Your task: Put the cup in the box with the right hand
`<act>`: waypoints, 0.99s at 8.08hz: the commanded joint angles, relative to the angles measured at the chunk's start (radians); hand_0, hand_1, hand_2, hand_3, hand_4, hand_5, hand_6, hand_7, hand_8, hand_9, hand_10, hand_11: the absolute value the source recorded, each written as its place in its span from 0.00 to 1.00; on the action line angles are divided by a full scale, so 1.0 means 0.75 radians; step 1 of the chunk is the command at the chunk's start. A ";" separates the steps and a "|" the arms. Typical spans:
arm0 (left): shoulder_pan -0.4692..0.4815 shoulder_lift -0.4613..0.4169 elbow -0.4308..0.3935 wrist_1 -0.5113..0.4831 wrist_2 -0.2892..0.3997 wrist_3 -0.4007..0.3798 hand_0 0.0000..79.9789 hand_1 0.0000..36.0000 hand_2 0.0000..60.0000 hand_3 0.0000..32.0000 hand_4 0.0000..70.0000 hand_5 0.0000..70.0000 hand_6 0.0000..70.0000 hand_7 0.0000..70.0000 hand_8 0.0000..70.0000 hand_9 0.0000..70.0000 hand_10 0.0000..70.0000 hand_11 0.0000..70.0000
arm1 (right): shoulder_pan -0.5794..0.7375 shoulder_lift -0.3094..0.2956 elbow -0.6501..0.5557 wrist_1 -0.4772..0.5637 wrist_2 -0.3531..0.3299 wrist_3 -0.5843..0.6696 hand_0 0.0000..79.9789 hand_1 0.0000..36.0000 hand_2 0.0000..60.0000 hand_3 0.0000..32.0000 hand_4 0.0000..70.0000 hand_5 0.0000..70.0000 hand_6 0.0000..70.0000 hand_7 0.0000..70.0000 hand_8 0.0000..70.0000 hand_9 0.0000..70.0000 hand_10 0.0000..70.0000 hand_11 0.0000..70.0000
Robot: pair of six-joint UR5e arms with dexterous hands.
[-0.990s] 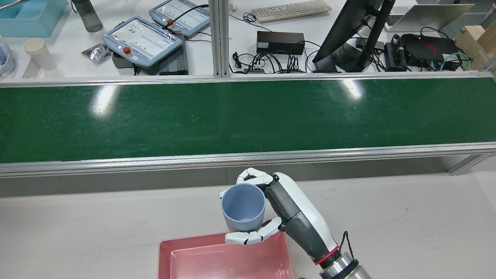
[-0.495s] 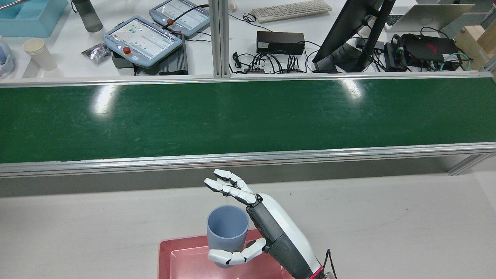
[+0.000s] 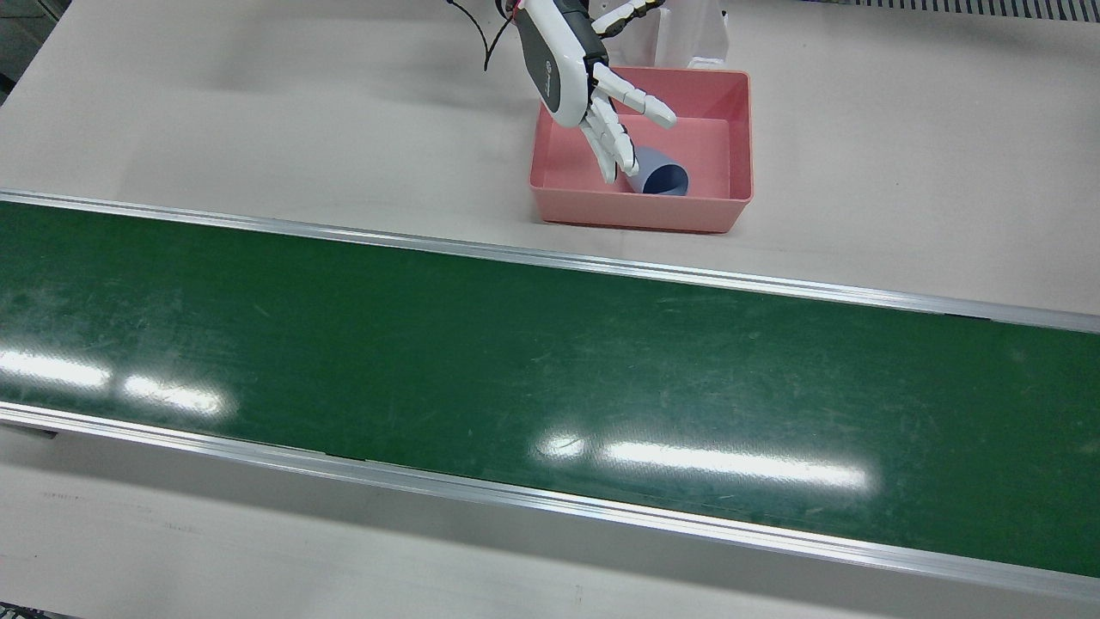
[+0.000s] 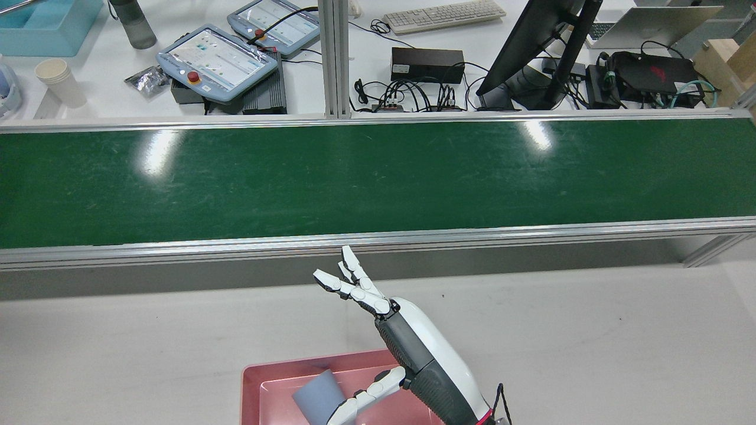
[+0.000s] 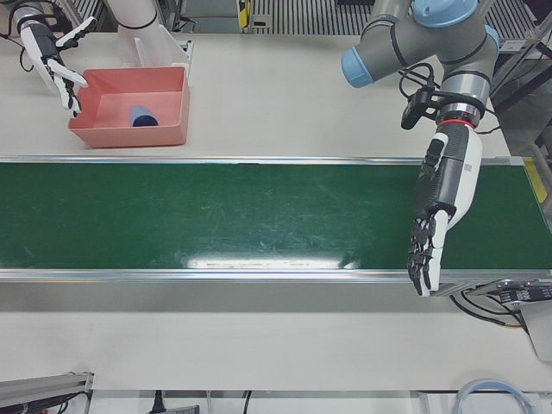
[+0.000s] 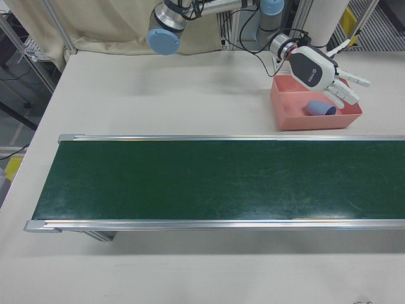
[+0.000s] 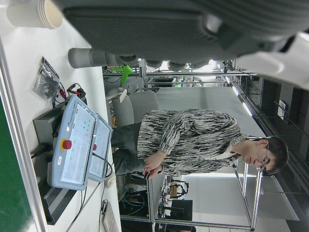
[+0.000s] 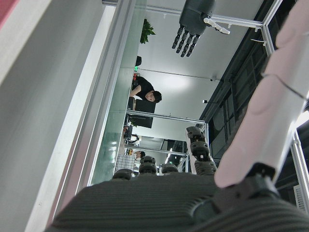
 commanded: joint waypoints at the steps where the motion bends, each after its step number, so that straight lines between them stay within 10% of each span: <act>1: -0.001 0.000 0.000 0.000 0.000 0.000 0.00 0.00 0.00 0.00 0.00 0.00 0.00 0.00 0.00 0.00 0.00 0.00 | 0.148 -0.181 0.190 -0.009 -0.033 0.033 0.61 0.30 0.00 0.00 0.00 0.06 0.03 0.03 0.06 0.10 0.00 0.00; 3: -0.001 0.000 0.000 0.000 0.000 0.000 0.00 0.00 0.00 0.00 0.00 0.00 0.00 0.00 0.00 0.00 0.00 0.00 | 0.363 -0.347 0.187 -0.082 -0.122 0.387 0.62 0.33 0.00 0.00 0.00 0.06 0.04 0.06 0.06 0.10 0.00 0.00; 5: -0.001 0.000 -0.002 0.000 0.000 0.000 0.00 0.00 0.00 0.00 0.00 0.00 0.00 0.00 0.00 0.00 0.00 0.00 | 0.653 -0.360 0.172 -0.454 -0.310 0.767 0.63 0.37 0.00 0.00 0.01 0.07 0.05 0.12 0.06 0.11 0.00 0.00; 8: -0.001 0.000 -0.002 0.000 0.000 0.000 0.00 0.00 0.00 0.00 0.00 0.00 0.00 0.00 0.00 0.00 0.00 0.00 | 1.184 -0.403 -0.033 -0.526 -0.692 1.072 0.65 0.42 0.00 0.00 0.00 0.08 0.06 0.16 0.08 0.13 0.00 0.00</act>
